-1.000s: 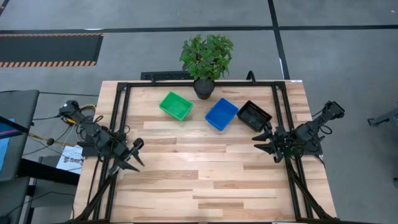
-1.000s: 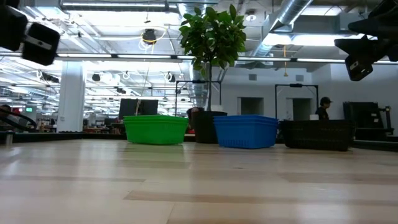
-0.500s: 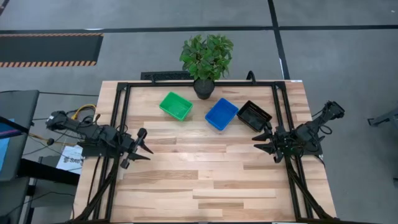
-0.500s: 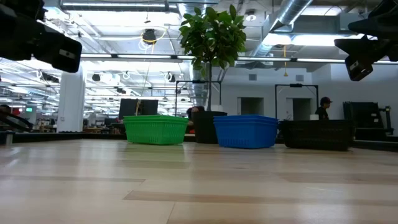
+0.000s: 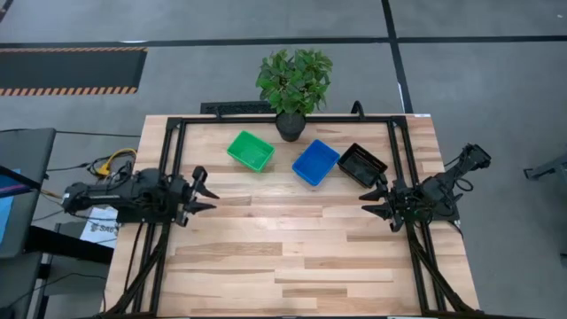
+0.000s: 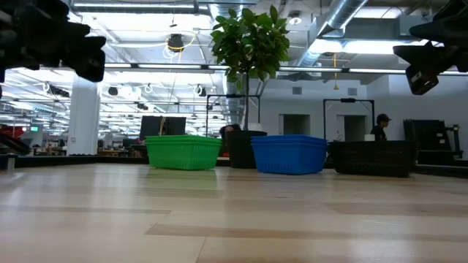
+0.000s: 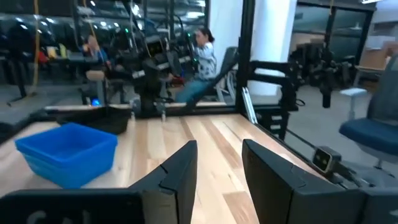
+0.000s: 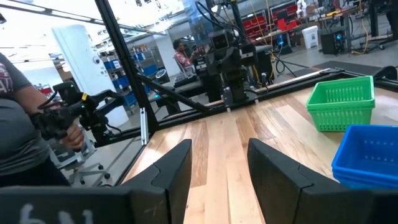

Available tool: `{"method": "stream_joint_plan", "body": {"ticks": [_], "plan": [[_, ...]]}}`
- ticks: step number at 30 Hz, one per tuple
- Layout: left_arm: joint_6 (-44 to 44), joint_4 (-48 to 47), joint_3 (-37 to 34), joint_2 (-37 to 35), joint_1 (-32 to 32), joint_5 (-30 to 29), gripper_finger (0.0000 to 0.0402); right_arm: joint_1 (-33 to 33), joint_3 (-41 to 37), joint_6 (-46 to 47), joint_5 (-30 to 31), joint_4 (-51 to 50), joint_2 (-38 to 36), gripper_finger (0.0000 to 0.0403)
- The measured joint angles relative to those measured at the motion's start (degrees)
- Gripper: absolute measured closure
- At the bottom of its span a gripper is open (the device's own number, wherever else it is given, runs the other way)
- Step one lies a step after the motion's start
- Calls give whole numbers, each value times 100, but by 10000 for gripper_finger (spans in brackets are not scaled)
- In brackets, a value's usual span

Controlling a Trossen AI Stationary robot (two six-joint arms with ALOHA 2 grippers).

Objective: Stack baskets by color
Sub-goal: Return to Home Position

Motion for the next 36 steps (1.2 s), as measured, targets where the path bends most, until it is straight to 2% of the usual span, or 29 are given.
{"method": "stream_joint_plan", "body": {"ticks": [3,8,11,14,18,22,25,30,36], "plan": [[-50,8,3,117,219,319,285,0,0,0,0,0,0,223],[-41,24,5,77,337,145,285,0,0,0,-1,0,-4,226],[-48,24,5,77,334,279,285,0,0,0,-1,0,-4,226],[34,87,5,77,327,985,285,0,0,0,-1,0,-4,225],[625,215,7,77,322,2144,285,0,0,0,-1,0,-4,223],[476,240,7,77,323,2558,285,0,0,0,-1,0,-4,224],[-512,230,7,77,323,2589,285,0,0,0,-1,-2,-4,226],[-1760,73,7,79,323,2230,285,0,0,0,-1,0,-4,226],[-2174,79,9,77,323,1967,285,0,0,1,-1,-1,-4,226]]}}
